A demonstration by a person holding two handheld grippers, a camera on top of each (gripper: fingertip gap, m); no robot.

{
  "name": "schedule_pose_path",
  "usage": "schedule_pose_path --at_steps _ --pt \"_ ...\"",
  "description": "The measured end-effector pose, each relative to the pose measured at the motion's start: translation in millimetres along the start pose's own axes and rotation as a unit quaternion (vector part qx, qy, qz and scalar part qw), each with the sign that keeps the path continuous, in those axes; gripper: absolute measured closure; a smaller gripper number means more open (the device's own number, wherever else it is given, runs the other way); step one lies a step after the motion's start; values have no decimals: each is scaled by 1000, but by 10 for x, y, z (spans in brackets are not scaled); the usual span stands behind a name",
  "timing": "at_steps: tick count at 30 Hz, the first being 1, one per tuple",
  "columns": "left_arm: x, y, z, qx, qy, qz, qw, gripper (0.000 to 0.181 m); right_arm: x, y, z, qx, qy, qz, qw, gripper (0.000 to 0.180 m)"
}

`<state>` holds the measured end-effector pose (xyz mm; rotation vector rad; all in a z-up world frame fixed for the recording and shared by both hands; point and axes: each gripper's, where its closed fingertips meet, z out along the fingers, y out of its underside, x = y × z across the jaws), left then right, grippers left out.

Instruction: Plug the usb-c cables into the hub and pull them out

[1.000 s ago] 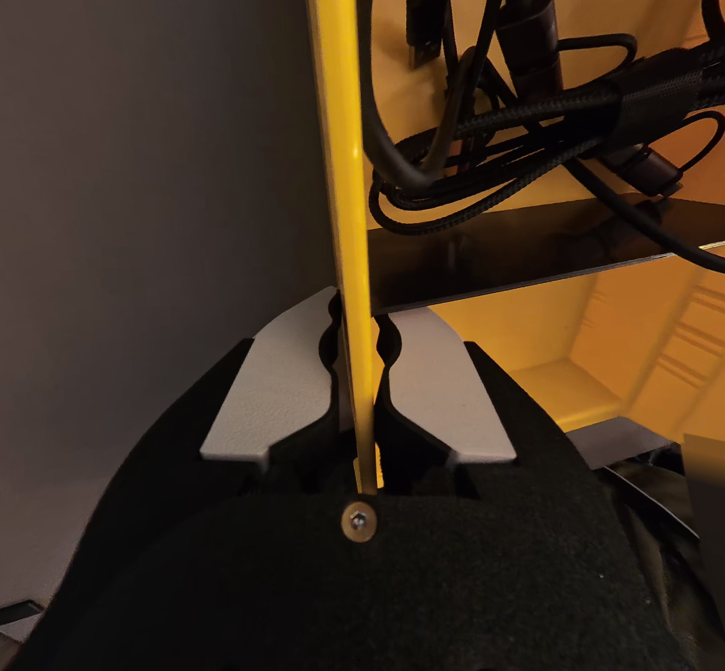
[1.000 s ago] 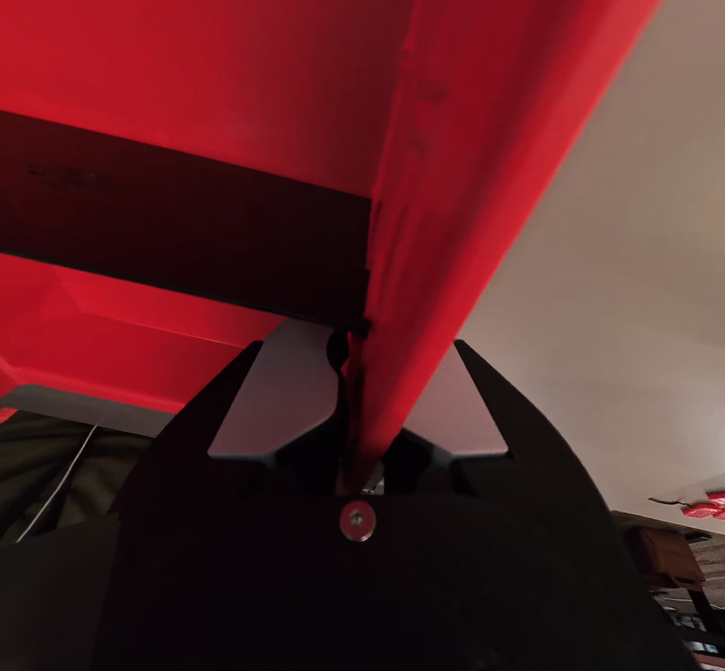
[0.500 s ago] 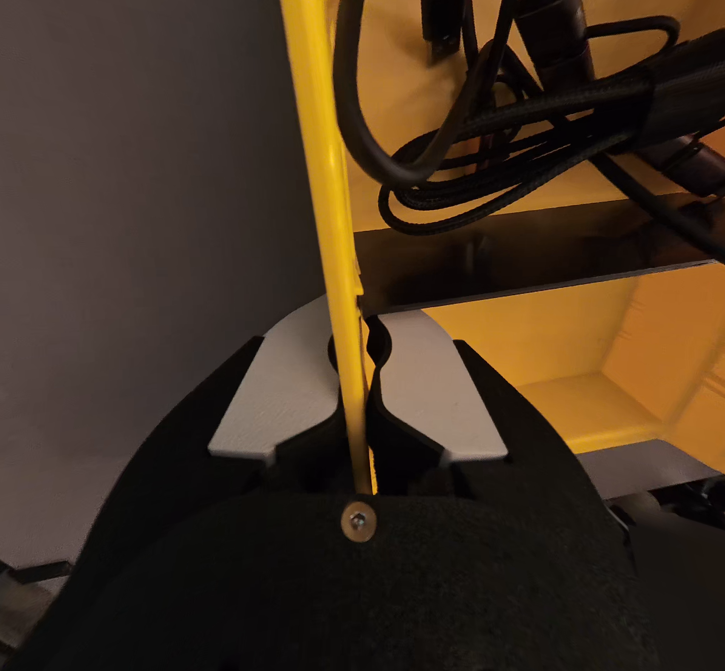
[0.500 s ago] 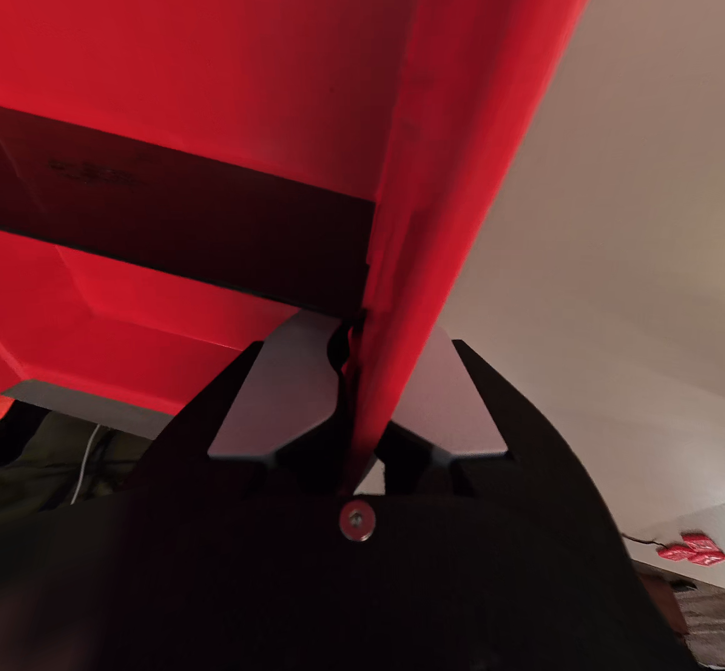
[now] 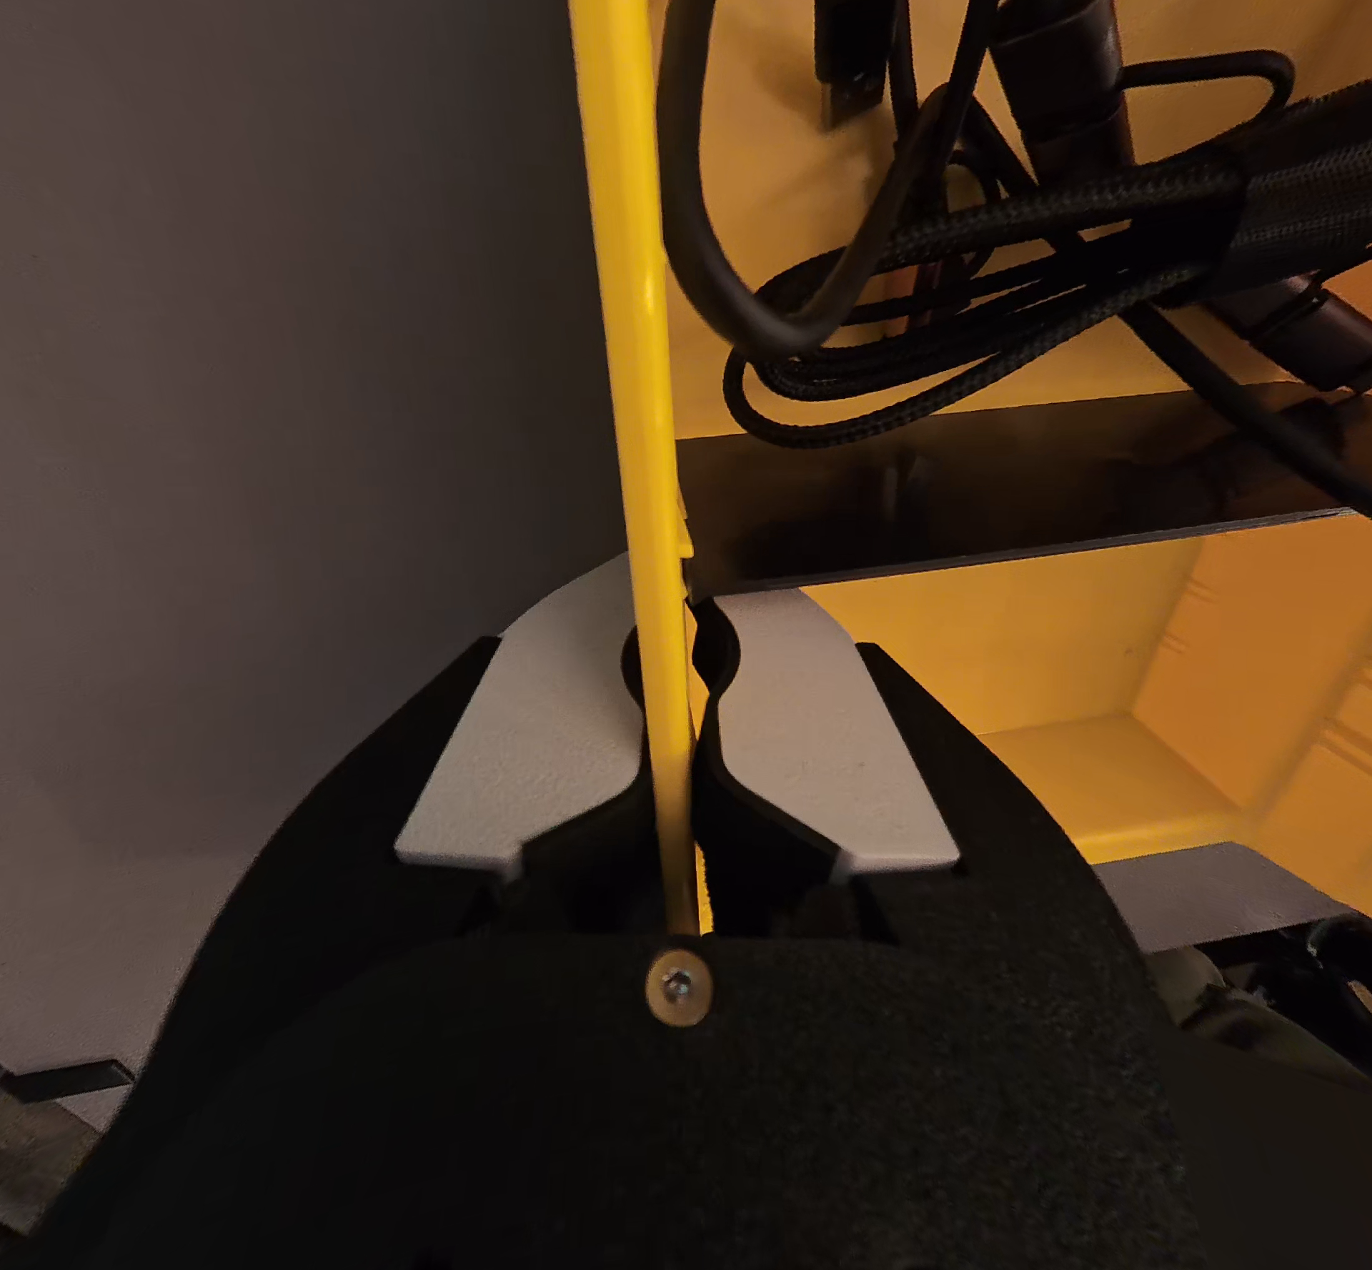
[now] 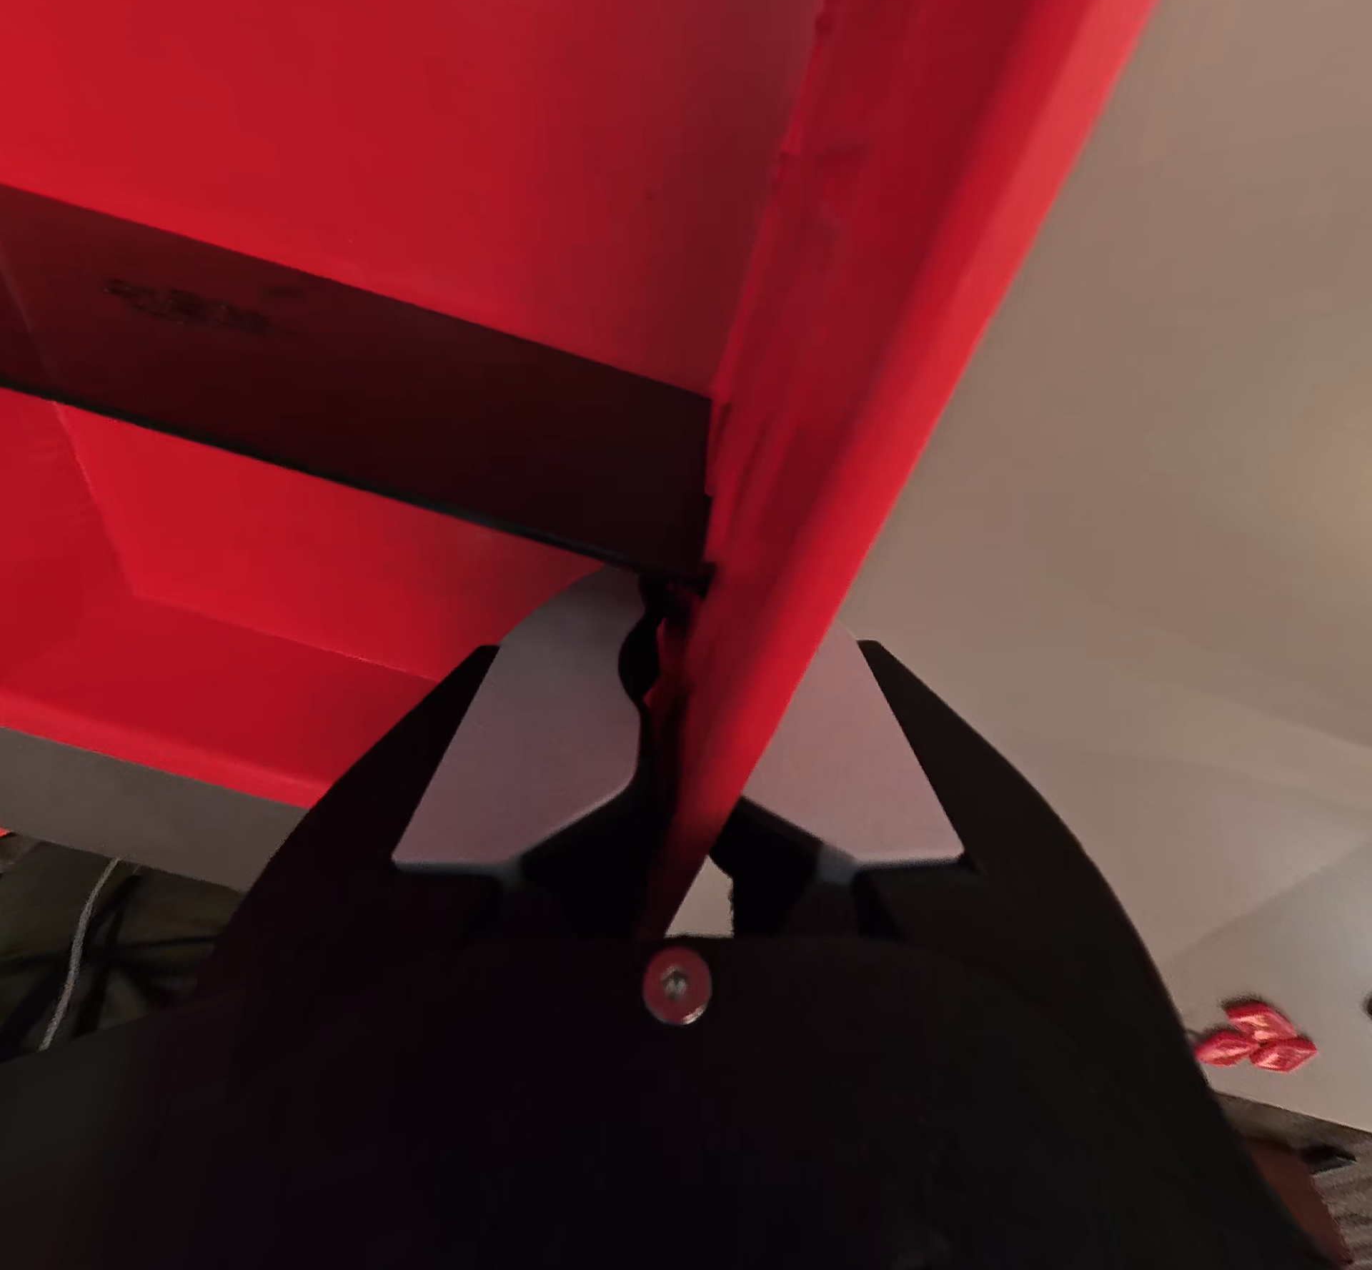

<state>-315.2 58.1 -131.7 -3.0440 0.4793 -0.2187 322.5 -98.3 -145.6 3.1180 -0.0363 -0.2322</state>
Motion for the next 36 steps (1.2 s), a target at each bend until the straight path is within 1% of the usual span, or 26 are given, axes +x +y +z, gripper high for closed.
schedule_pose_path --at_steps 7,10,16,18,21,22,24,25,27,29,30,33,36 --pt "-72 79 -16 2 0 -13 1000 176 -9 -107 -7 28 5 -55 998 170" --pt "-94 100 -18 5 1 -15 1000 177 -50 -122 -2 39 -4 -53 998 170" --pt "-151 44 -18 2 4 4 1000 176 -100 -131 -7 59 -15 -60 996 163" --pt "-169 24 -18 1 2 6 1000 176 -127 -126 -14 68 -24 -67 995 157" --pt "-156 22 -21 9 13 23 1000 174 -105 -124 -37 67 -6 -60 996 157" --pt "-147 7 -29 20 21 29 999 172 -93 -122 -52 64 10 -56 996 156" --pt "-143 -29 -79 52 30 47 997 152 -92 -110 -94 57 38 -62 996 154" --pt "-146 -37 -133 71 30 61 995 147 -106 -113 -117 58 46 -68 995 154" --pt "-117 -42 -282 122 43 86 988 143 -134 -144 -163 71 53 -72 993 154" --pt "-105 38 -450 161 63 92 981 135 -140 -206 -223 92 56 -71 992 153" --pt "-89 104 -546 182 78 91 976 129 -146 -245 -264 106 58 -72 990 152" --pt "-53 424 -852 250 126 79 957 123 -169 -253 -349 121 59 -81 988 148" --pt "-82 947 -1007 294 144 87 941 123 -144 -252 -478 148 67 -93 982 148"
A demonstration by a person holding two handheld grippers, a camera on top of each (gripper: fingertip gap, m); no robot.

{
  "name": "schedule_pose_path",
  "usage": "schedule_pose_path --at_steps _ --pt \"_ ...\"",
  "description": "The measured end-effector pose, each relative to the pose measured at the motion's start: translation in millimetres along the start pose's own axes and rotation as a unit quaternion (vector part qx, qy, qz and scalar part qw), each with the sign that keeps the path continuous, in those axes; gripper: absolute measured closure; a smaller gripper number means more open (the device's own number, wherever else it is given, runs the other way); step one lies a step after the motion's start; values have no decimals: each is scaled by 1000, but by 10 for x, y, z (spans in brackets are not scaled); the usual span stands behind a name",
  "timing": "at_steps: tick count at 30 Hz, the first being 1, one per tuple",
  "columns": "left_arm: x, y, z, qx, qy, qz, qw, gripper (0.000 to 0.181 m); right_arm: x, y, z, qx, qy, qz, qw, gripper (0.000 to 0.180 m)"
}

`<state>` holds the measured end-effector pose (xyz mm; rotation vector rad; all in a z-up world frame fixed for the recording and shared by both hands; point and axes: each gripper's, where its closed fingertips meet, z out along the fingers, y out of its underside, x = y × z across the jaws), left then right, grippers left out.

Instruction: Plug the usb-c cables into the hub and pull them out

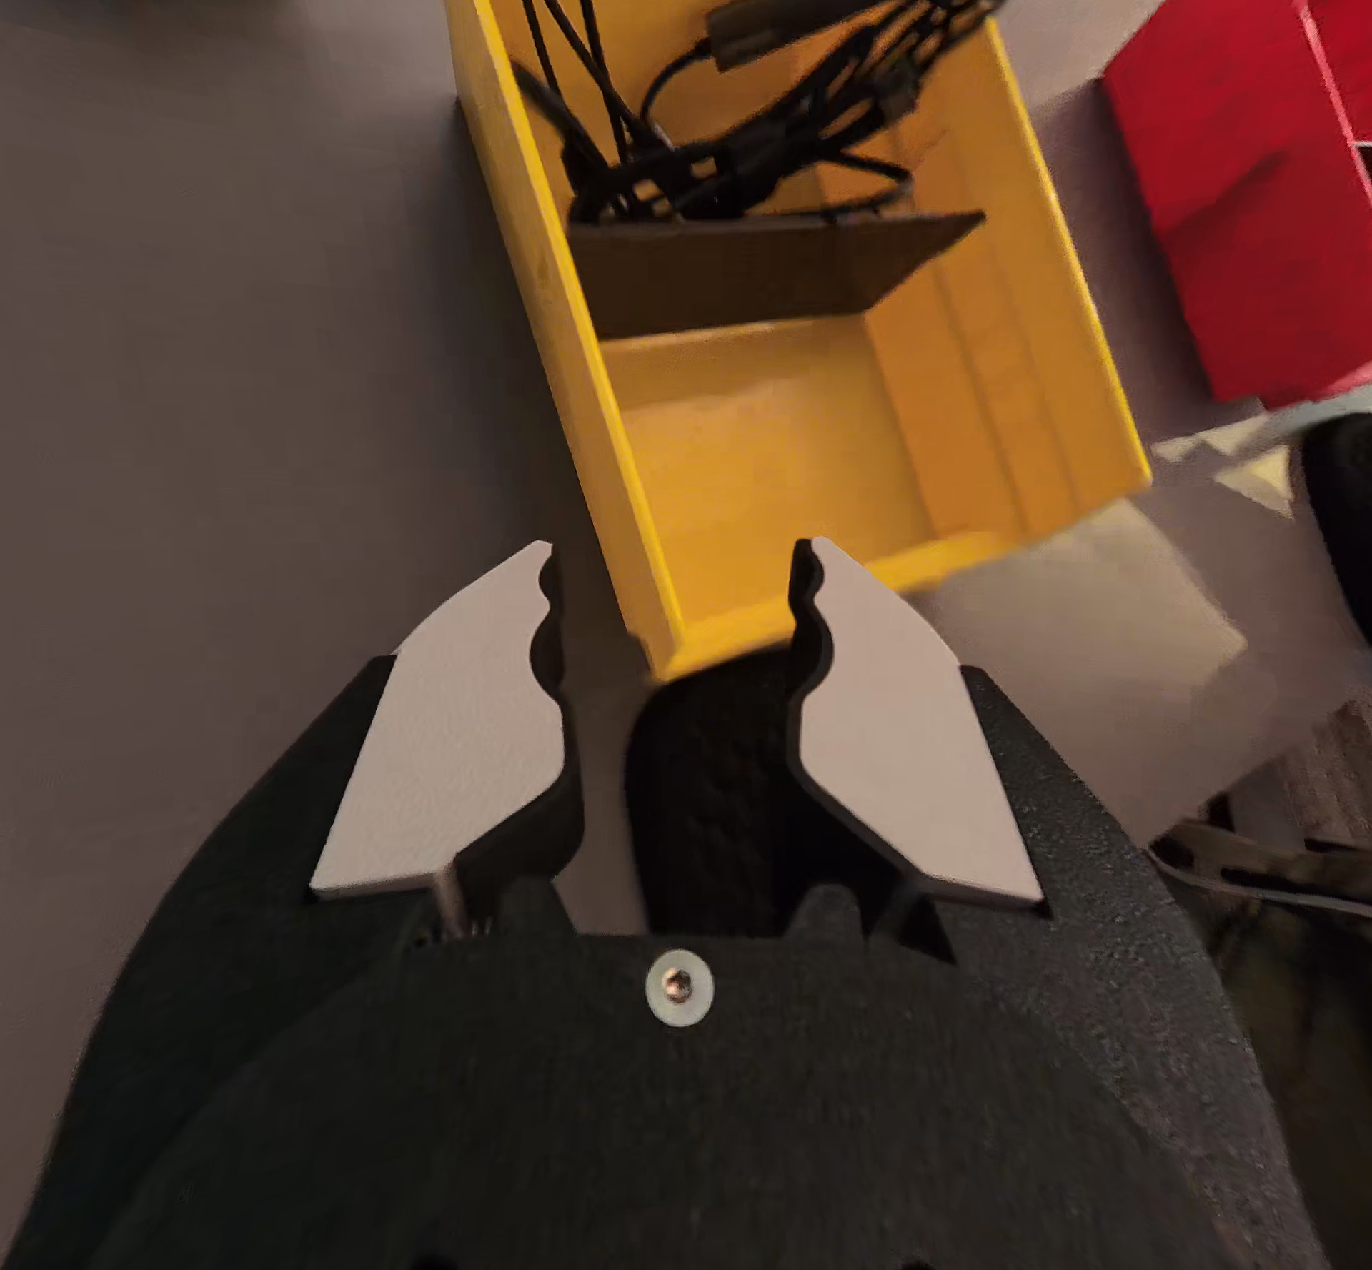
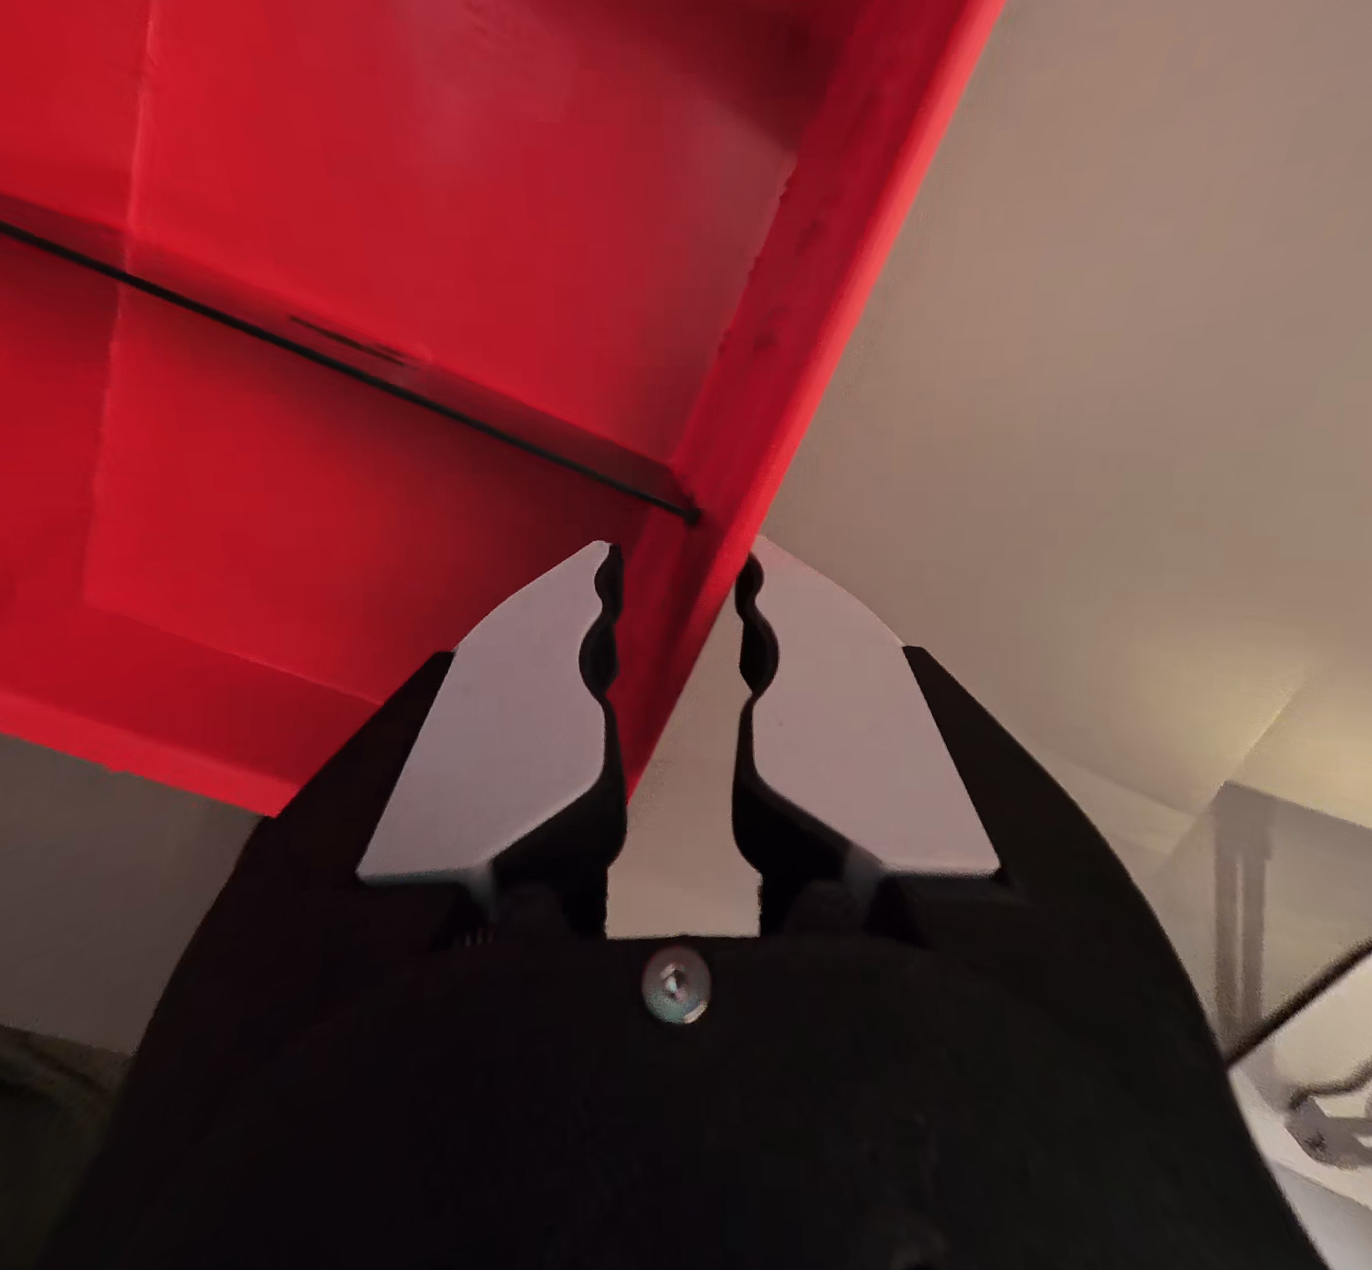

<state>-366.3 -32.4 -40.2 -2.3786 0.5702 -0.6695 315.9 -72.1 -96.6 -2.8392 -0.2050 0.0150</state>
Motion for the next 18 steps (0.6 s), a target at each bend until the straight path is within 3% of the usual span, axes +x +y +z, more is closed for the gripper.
schedule_pose_path --at_steps 6,13,18 --pt "342 877 -514 9 179 -104 978 136 168 -220 -393 126 10 19 992 149" --pt "222 983 -607 5 139 -63 988 141 264 -519 -892 275 76 -23 958 149" --pt "161 999 -520 8 83 1 996 144 149 -731 -1306 395 115 -72 909 149"
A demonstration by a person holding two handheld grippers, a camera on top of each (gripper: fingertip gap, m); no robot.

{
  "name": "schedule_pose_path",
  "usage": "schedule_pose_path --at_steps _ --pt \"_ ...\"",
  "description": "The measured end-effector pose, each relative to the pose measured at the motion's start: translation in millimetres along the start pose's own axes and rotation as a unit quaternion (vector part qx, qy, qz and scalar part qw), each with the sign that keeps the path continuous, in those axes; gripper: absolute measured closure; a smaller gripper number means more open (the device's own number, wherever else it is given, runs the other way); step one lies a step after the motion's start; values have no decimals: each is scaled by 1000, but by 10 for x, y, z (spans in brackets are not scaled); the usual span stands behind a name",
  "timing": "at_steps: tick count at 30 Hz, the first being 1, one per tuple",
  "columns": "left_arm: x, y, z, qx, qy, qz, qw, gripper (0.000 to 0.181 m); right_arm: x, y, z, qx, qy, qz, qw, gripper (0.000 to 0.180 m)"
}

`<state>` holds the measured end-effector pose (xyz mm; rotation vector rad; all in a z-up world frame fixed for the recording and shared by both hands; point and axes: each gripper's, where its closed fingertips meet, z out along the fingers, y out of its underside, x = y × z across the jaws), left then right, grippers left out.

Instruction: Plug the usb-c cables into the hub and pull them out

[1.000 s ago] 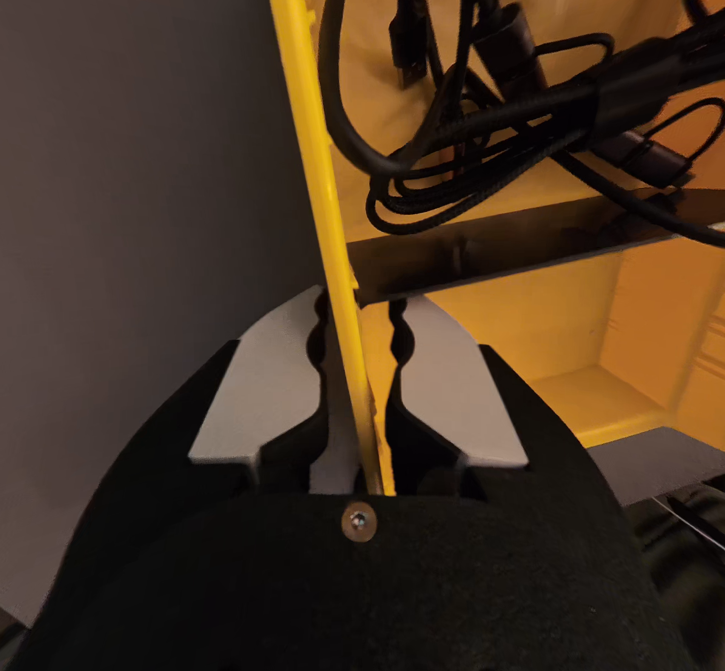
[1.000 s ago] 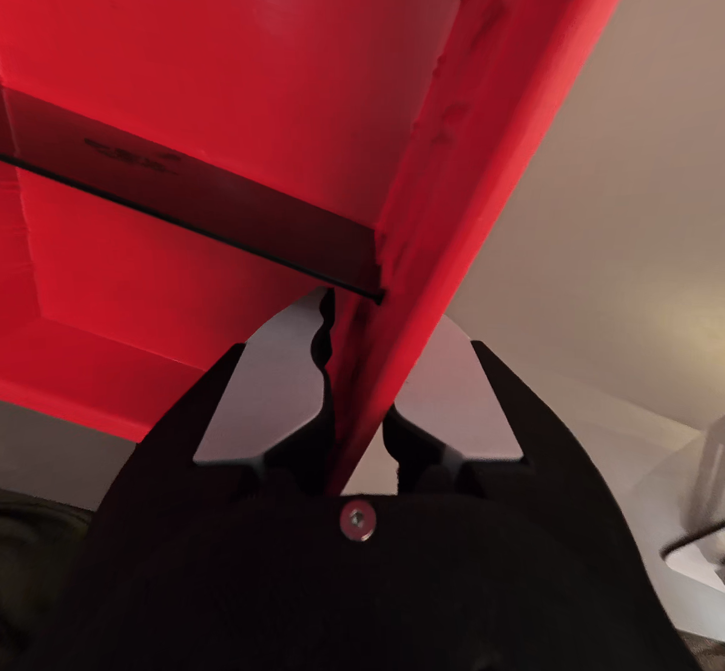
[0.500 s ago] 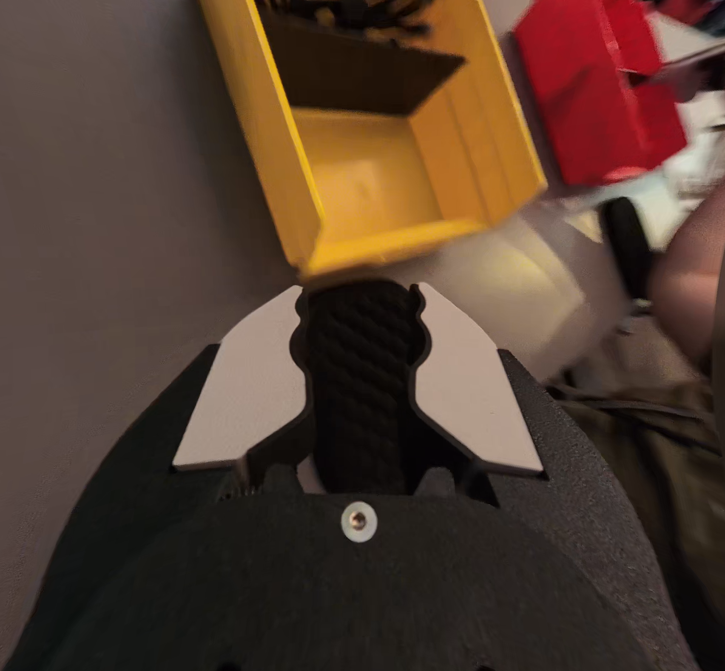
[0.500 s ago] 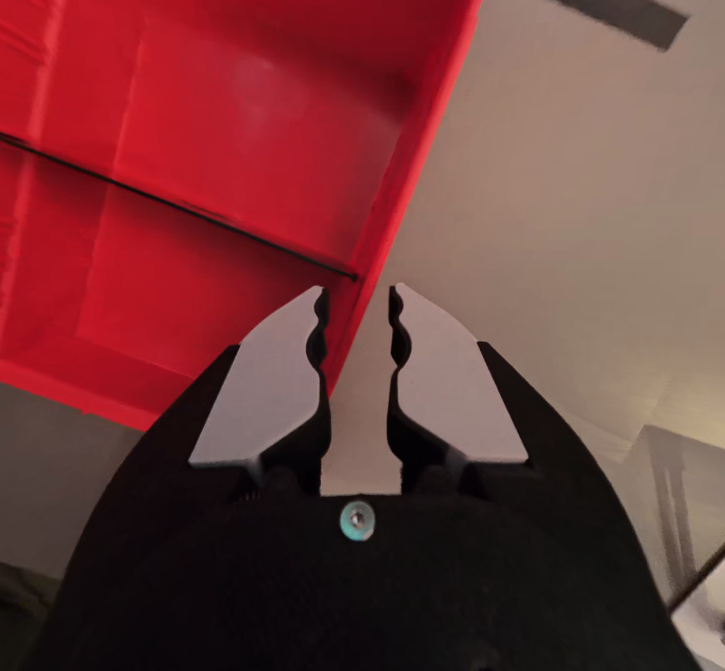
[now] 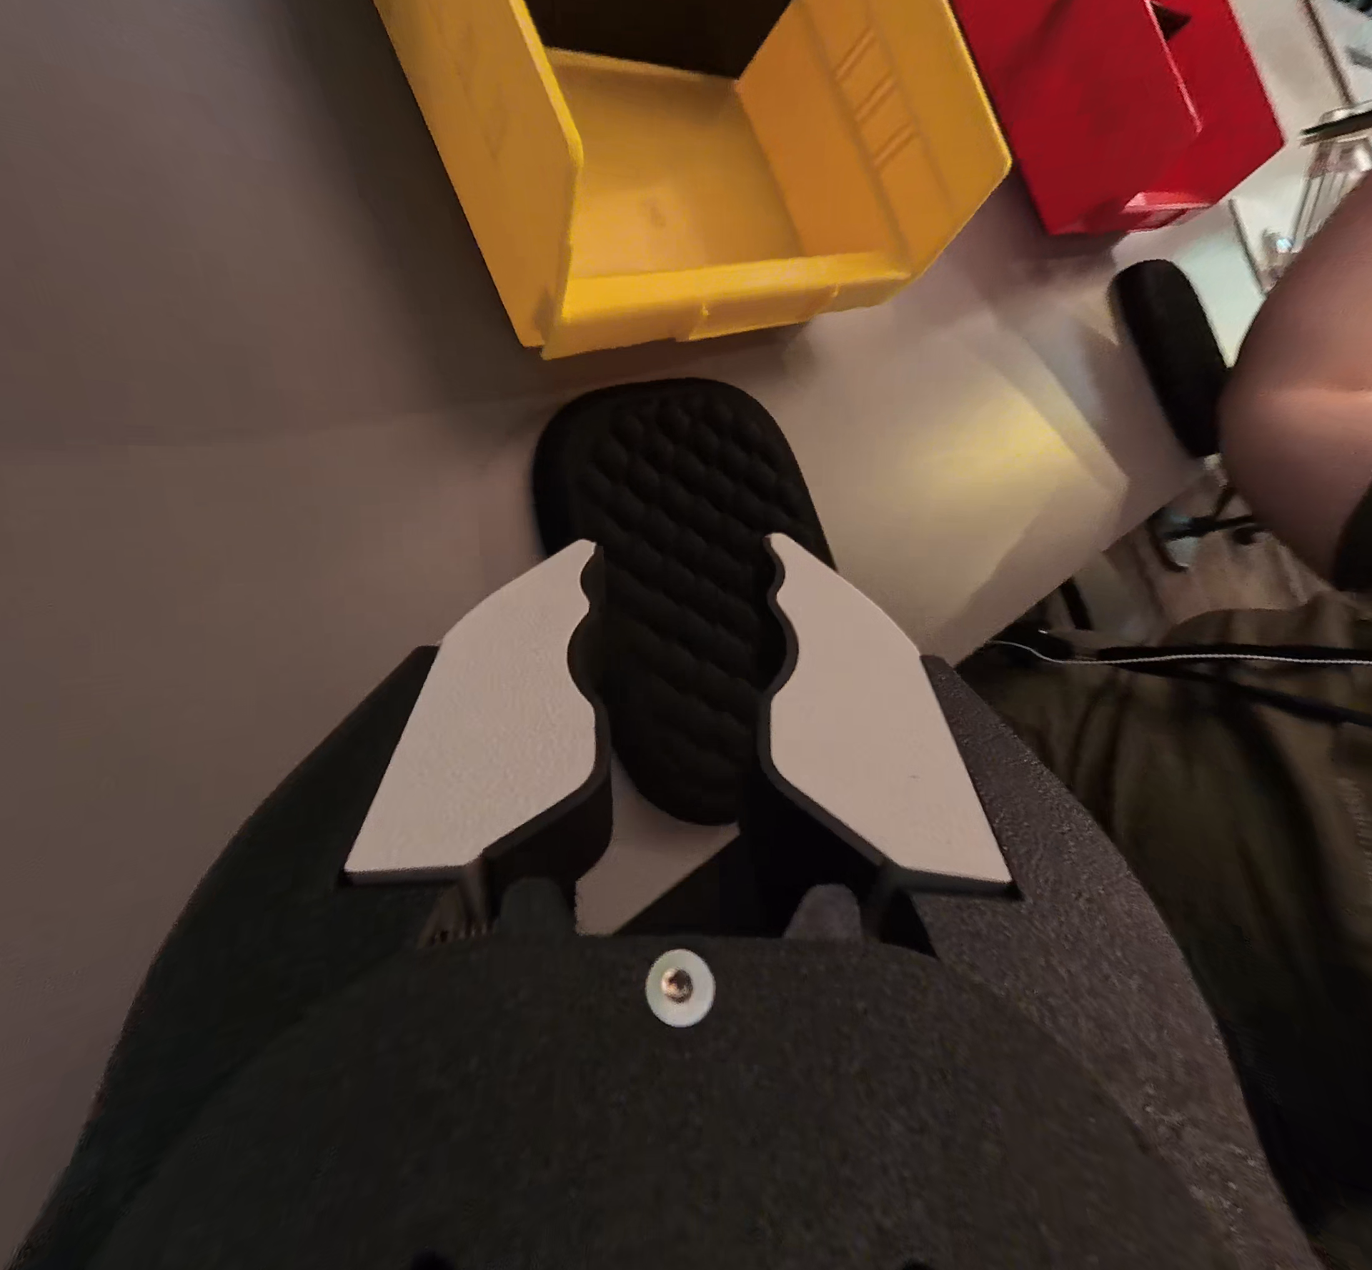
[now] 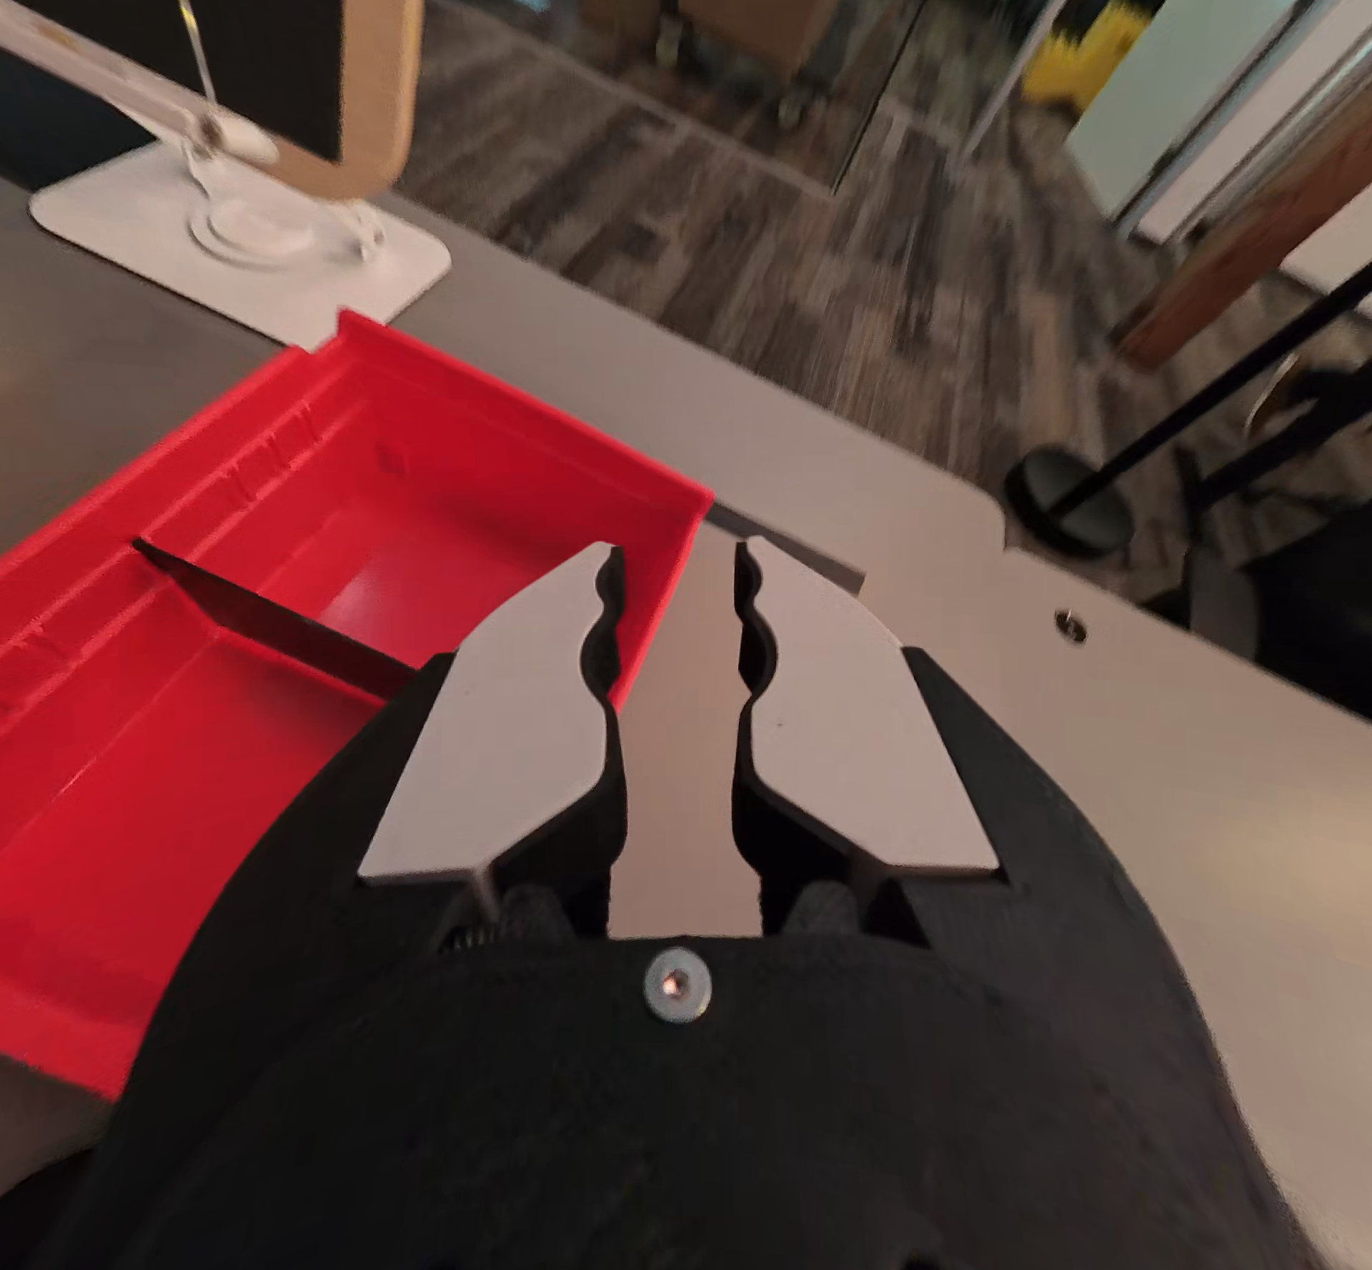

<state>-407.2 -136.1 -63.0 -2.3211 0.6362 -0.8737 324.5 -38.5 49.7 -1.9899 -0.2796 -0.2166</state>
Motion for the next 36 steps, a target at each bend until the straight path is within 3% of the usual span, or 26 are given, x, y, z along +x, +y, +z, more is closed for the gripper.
schedule_pose_path --at_steps 3,5,8,12,17,19,24,27,30,36 --pt "1 -167 -61 47 -40 92 994 152 -115 -223 -83 75 -2 -40 996 149" --pt "50 -386 -129 97 -56 152 982 166 -268 -277 -91 92 -20 -72 993 150" --pt "200 -880 -252 186 -46 201 961 181 -403 -342 -61 84 -23 -94 992 153" --pt "430 -1417 -321 254 -1 283 925 181 -673 -488 -131 103 -56 -132 984 155" --pt "316 -1106 -78 126 25 347 929 181 -843 -508 -375 125 -105 -175 971 178" --pt "179 -931 -32 88 9 353 932 181 -856 -503 -496 132 -124 -173 968 178" --pt "-95 -702 -12 73 -33 366 927 181 -802 -377 -833 125 -117 -229 958 178" --pt "-116 -1100 -111 171 -63 388 903 181 -887 -568 -987 172 -154 -212 950 178" --pt "68 -1635 -242 269 -44 398 876 181 -1089 -765 -1040 208 -211 -201 934 178" --pt "694 -2561 -567 405 10 436 804 181 -1352 -950 -956 199 -212 -264 920 178"
